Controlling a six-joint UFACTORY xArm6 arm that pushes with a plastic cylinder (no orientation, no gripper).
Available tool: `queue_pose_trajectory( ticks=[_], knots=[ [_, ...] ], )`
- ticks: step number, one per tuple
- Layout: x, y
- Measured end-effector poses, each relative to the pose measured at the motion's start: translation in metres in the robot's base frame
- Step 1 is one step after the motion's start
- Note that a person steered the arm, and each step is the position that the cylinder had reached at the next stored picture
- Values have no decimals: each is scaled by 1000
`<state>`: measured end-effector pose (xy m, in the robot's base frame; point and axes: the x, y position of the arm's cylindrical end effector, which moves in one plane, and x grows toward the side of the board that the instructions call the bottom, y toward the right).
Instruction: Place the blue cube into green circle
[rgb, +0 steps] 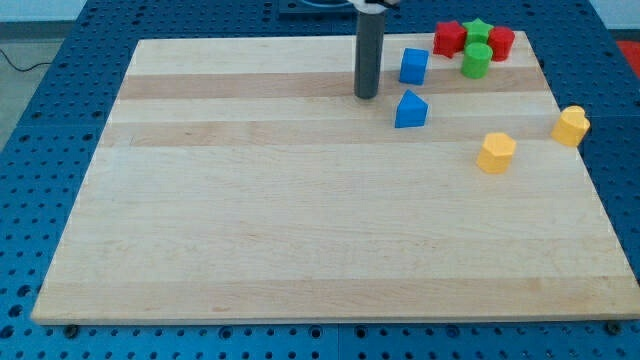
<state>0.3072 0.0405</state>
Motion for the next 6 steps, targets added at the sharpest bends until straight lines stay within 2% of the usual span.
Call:
queue_pose_trajectory(
  ticks=[1,3,4,5,6],
  knots=[
    [-28,33],
    [-56,118],
    [-56,96],
    [-39,59],
    [0,31]
  ],
)
